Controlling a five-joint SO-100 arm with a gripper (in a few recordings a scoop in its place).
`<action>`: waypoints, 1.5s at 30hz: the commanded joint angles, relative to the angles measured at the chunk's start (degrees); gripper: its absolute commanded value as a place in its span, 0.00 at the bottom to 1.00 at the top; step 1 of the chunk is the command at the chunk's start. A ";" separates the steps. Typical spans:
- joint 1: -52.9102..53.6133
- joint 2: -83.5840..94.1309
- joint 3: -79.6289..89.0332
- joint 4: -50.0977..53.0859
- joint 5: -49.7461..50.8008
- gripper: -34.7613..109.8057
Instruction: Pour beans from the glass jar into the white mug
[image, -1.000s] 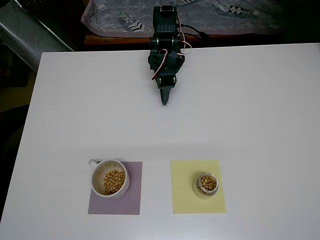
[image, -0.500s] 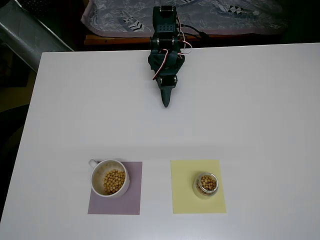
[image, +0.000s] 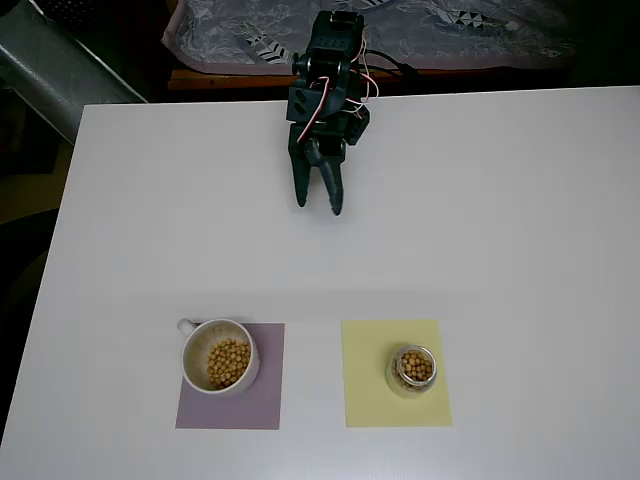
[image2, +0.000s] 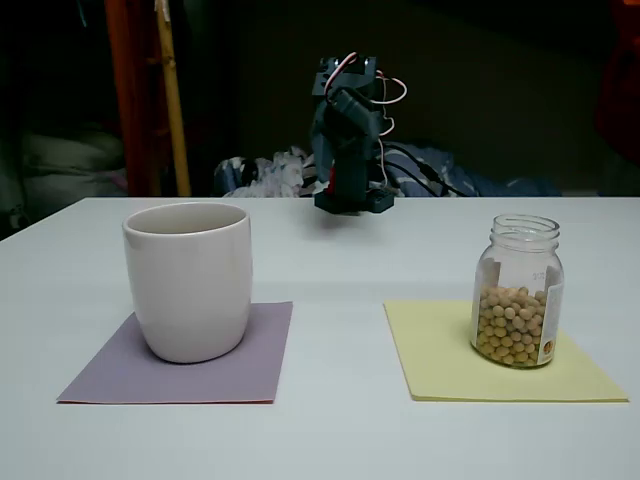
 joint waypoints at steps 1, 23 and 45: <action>0.97 2.20 -1.58 -3.16 -9.76 0.58; -10.99 -45.26 3.78 -70.66 -37.88 0.67; -17.14 -117.86 -39.90 -98.70 -37.09 0.70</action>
